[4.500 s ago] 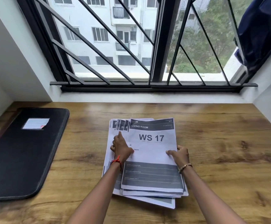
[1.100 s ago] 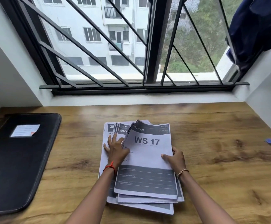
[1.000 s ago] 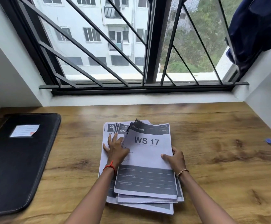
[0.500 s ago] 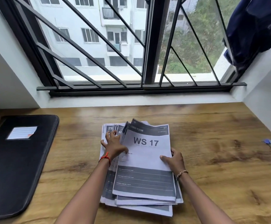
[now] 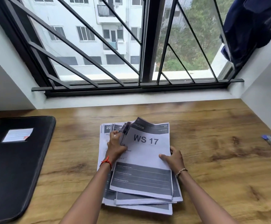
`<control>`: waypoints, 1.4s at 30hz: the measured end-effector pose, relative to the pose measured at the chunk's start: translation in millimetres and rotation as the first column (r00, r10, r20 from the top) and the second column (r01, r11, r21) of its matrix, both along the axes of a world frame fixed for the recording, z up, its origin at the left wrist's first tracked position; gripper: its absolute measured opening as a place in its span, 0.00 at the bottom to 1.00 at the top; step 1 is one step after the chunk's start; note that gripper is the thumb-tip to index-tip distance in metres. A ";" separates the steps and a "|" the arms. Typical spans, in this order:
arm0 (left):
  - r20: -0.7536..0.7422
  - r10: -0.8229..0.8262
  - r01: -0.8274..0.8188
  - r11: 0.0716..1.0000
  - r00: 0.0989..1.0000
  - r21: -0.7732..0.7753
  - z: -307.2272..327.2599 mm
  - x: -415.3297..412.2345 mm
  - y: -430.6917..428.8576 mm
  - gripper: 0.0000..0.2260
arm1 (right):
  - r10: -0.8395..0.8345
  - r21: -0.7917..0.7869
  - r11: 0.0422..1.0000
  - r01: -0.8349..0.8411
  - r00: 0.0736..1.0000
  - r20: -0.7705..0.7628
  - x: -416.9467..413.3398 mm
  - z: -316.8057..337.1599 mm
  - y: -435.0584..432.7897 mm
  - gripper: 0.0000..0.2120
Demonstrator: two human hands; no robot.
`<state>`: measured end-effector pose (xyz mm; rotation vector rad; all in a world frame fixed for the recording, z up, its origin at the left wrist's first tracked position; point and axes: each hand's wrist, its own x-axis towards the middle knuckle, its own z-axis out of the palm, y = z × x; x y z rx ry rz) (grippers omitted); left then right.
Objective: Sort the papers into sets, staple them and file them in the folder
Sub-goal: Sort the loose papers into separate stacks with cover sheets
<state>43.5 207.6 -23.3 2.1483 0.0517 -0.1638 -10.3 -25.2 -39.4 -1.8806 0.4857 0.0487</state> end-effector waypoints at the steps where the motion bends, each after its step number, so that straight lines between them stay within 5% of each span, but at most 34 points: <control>1: 0.000 0.009 -0.009 1.000 1.000 -0.009 -0.4 -0.1 0.5 0.23 | 0.002 -0.004 1.000 -0.002 1.000 0.000 0.0 0.7 0.3 0.14; 10: 0.030 0.081 -0.075 0.983 0.996 -0.168 5.8 -9.6 6.3 0.36 | 0.032 -0.056 0.998 -0.032 1.000 0.001 -1.5 6.8 3.2 0.16; 13: -0.047 0.224 -0.229 0.952 0.973 -0.203 1.0 -11.6 10.8 0.29 | 0.041 -0.079 0.996 -0.041 0.999 0.000 -2.7 5.4 3.0 0.16; 17: -0.025 0.186 -0.188 0.972 0.982 -0.138 0.6 -16.5 12.0 0.07 | 0.043 -0.086 0.995 -0.043 0.999 0.008 -4.2 6.7 4.1 0.16; 20: 0.060 0.116 -0.119 0.992 0.991 0.032 -4.1 -20.7 8.0 0.14 | 0.036 -0.097 0.995 -0.035 0.999 0.010 -4.5 5.1 4.0 0.16; 23: -0.059 0.062 -0.041 0.949 0.996 0.313 -9.4 -26.9 2.9 0.18 | 0.032 -0.106 0.994 -0.031 0.999 0.010 -5.1 2.8 3.2 0.16; 27: -0.036 0.018 -0.001 0.901 0.999 0.433 -16.0 -30.0 -3.4 0.17 | 0.029 -0.103 0.994 -0.027 0.999 0.023 -5.7 4.3 4.1 0.17; 42: 0.079 0.115 -0.133 0.951 0.990 0.279 -12.5 -25.1 6.1 0.15 | -0.001 -0.075 0.997 0.007 0.996 0.085 -11.3 3.3 9.4 0.18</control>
